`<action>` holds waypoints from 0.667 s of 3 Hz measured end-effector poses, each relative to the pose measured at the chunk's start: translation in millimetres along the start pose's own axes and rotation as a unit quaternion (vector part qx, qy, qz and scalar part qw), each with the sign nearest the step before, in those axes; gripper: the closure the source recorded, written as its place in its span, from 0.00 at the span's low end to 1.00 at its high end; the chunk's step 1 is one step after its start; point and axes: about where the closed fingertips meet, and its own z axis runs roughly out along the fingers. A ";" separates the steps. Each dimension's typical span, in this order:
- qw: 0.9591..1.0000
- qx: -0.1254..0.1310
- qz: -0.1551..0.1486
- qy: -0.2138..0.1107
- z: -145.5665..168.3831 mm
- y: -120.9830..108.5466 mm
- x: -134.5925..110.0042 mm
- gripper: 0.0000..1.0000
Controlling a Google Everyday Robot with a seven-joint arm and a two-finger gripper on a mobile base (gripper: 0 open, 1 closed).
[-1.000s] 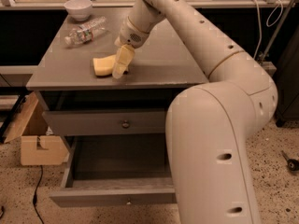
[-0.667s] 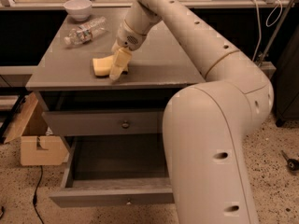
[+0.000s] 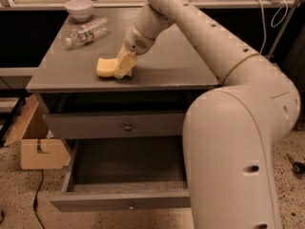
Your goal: Place sponge into middle drawer
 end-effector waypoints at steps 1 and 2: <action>0.998 0.041 0.021 -0.045 -42.2 17.2 0.3 0.87; 0.987 0.113 0.063 -0.092 -104.0 51.5 3.6 1.00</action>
Offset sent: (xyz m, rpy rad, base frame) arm -0.1169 -0.1649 0.0503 0.2301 -0.0594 -0.4912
